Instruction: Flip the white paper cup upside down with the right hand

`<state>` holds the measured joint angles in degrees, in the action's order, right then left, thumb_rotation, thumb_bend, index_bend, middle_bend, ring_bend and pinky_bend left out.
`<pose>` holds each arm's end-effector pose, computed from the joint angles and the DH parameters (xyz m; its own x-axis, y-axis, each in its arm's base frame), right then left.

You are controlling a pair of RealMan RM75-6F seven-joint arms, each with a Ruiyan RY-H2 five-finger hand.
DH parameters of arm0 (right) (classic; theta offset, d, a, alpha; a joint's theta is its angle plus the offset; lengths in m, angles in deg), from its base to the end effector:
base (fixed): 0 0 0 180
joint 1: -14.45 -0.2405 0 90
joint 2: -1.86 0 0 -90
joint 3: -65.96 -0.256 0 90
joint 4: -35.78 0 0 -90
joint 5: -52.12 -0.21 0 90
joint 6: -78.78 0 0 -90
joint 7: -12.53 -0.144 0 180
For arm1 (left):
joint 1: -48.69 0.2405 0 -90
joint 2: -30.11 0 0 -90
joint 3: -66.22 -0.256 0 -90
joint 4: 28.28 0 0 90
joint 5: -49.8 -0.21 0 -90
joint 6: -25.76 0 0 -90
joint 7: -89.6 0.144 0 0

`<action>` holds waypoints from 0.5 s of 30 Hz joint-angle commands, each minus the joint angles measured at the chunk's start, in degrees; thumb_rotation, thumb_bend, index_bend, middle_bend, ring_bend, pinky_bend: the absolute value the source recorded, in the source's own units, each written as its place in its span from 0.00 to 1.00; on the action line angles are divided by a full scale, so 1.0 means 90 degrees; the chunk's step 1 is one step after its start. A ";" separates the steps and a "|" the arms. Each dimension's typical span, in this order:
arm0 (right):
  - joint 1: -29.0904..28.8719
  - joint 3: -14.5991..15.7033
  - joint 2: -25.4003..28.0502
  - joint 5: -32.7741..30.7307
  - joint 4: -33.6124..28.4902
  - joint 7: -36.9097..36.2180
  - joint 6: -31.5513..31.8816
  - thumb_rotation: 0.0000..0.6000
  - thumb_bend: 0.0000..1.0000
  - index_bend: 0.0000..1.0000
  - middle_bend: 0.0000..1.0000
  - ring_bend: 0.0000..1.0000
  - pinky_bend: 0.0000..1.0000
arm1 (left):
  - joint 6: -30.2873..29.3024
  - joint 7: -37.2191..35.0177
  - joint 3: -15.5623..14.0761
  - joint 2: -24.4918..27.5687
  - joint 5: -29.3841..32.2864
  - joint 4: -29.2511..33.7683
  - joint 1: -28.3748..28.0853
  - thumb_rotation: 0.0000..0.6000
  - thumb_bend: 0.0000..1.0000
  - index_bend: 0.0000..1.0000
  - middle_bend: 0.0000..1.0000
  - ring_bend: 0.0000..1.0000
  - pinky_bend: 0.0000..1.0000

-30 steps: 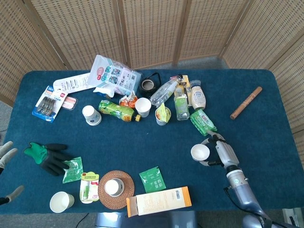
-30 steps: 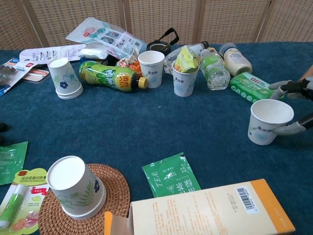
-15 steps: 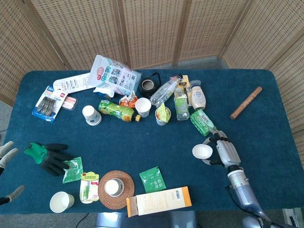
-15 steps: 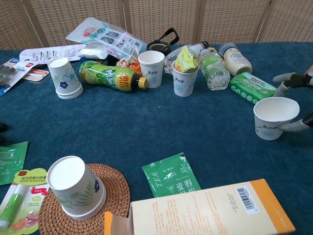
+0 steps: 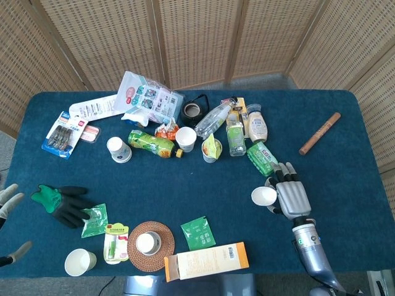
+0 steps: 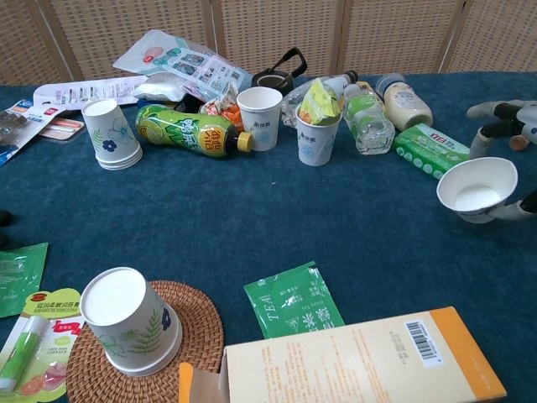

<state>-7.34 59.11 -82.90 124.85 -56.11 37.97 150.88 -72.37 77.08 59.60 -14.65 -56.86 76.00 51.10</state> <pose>-0.2272 -0.2636 0.0298 0.4601 -0.1241 0.8791 -0.8843 -0.1530 0.4412 -0.2578 0.1049 0.2284 0.2852 0.0433 0.9575 0.9381 -0.2176 -0.2695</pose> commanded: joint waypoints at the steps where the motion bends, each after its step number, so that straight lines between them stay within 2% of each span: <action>1: -0.0039 -0.0026 -0.0266 -0.0187 -0.0044 0.0819 0.0237 1.00 0.20 0.42 0.00 0.00 0.00 | -0.0002 -0.0006 0.0004 0.0001 0.0012 -0.0004 -0.0002 1.00 0.27 0.00 0.00 0.00 0.00; 6: -0.0066 -0.0073 -0.0599 -0.0501 -0.0128 0.1872 0.0491 1.00 0.20 0.41 0.00 0.00 0.00 | 0.0044 0.0013 -0.0008 0.0003 -0.0016 0.0001 -0.0022 1.00 0.27 0.00 0.00 0.00 0.00; 15: -0.0207 -0.0196 -0.0960 -0.1085 -0.0307 0.2578 0.0464 1.00 0.20 0.39 0.00 0.00 0.00 | 0.0032 0.0013 -0.0021 -0.0001 -0.0035 -0.0015 -0.0017 1.00 0.27 0.00 0.00 0.00 0.00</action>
<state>-8.92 57.50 -91.21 115.55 -58.47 60.71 155.16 -72.10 77.17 59.43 -14.64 -57.16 75.87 50.95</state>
